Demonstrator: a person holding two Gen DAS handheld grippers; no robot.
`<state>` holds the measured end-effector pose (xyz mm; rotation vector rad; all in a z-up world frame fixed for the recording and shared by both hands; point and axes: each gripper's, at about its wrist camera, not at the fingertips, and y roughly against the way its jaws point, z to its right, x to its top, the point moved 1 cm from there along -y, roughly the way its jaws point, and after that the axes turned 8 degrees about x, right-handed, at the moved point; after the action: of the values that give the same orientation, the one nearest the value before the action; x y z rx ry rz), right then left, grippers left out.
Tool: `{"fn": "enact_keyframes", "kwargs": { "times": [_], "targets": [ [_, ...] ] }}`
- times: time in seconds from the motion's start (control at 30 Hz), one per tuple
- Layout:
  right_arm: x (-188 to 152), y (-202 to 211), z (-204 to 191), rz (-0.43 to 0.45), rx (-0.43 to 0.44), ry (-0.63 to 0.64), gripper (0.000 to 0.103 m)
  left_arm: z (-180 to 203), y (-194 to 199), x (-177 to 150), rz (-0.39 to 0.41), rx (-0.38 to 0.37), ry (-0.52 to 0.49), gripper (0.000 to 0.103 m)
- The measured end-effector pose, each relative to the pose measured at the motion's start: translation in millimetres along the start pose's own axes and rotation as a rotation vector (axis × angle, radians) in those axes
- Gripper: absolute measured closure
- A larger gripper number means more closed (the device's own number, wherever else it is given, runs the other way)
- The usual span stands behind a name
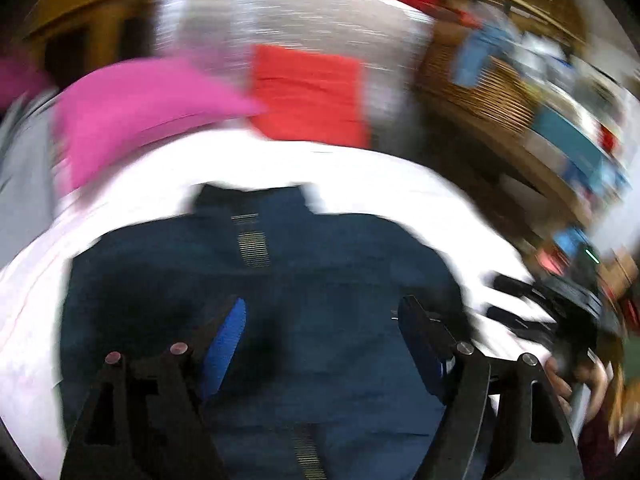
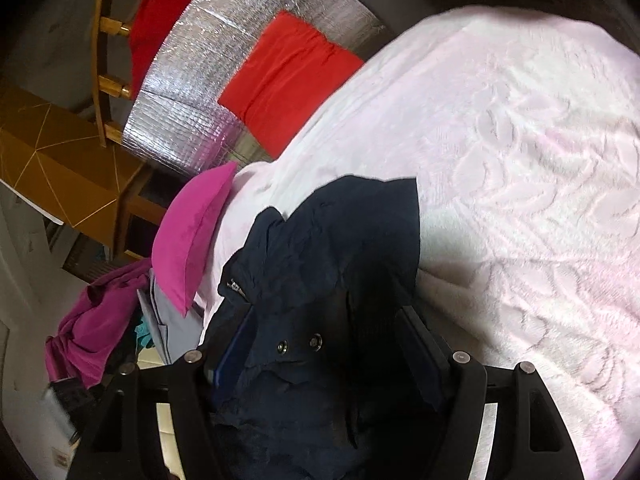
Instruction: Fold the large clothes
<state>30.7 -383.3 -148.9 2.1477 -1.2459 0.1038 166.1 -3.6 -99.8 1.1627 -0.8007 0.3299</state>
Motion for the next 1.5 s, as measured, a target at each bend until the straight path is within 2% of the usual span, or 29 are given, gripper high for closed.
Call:
{"fn": "enact_keyframes", "kwargs": {
  "times": [0.1,0.17,0.27,0.33,0.4,0.43,0.5,0.53,0.6,0.67,0.73,0.8,0.9,0.97,1.0,1.03,1.13,1.2,1.33,1.43,1.5],
  "targets": [
    [-6,-20,-3,-0.071,0.009,0.005,0.028,-65,-8,-2,-0.026,0.169,0.162,0.024],
    [-11,-34,-2,-0.111,-0.011,0.003,0.028,-111,-10,-10,-0.059,0.242,0.292,0.024],
    [-20,-64,-3,-0.198,-0.083,0.030,0.032,-160,-14,-26,-0.108,0.299,0.450,0.024],
    [-31,-79,-14,-0.227,-0.142,0.116,0.058,-182,-20,-40,-0.153,0.329,0.510,0.024],
    [-40,-84,-25,-0.221,-0.172,0.184,0.067,-191,-29,-52,-0.195,0.349,0.518,0.025],
    [-43,-83,-35,-0.191,-0.180,0.231,0.079,-193,-33,-54,-0.211,0.354,0.518,0.025],
    [-45,-75,-56,-0.096,-0.202,0.350,0.084,-192,-35,-55,-0.217,0.346,0.521,0.025],
    [-43,-68,-71,-0.017,-0.218,0.429,0.085,-189,-34,-53,-0.211,0.344,0.512,0.025],
    [-39,-61,-83,0.059,-0.232,0.488,0.085,-177,-35,-47,-0.196,0.352,0.472,0.025],
    [-32,-68,-77,0.064,-0.254,0.483,0.085,-165,-37,-44,-0.187,0.368,0.418,0.025],
    [-25,-88,-56,0.006,-0.320,0.443,0.085,-158,-40,-46,-0.198,0.382,0.372,0.024],
    [-22,-102,-34,-0.076,-0.346,0.377,0.081,-155,-41,-48,-0.205,0.398,0.352,0.024],
    [-17,-93,-32,-0.098,-0.304,0.298,0.074,-156,-38,-46,-0.204,0.407,0.351,0.024],
    [-11,-75,-35,-0.085,-0.249,0.273,0.056,-157,-34,-44,-0.193,0.413,0.353,0.024],
    [-7,-63,-37,-0.056,-0.235,0.268,0.038,-158,-33,-44,-0.185,0.420,0.351,0.024],
    [-1,-47,-37,-0.006,-0.221,0.266,0.027,-158,-29,-43,-0.174,0.426,0.349,0.024],
    [18,-7,-26,0.103,-0.210,0.233,0.024,-163,-22,-40,-0.141,0.412,0.356,0.024],
    [28,3,-8,0.105,-0.208,0.175,0.023,-166,-22,-40,-0.144,0.387,0.369,0.024],
    [37,-8,31,0.013,-0.144,0.027,0.023,-172,-39,-47,-0.209,0.323,0.405,0.024],
    [33,-38,33,-0.086,-0.085,-0.005,0.023,-165,-49,-49,-0.229,0.359,0.358,0.024],
    [24,-55,26,-0.124,-0.089,0.032,0.023,-160,-51,-49,-0.226,0.377,0.334,0.024]
  ]
}}
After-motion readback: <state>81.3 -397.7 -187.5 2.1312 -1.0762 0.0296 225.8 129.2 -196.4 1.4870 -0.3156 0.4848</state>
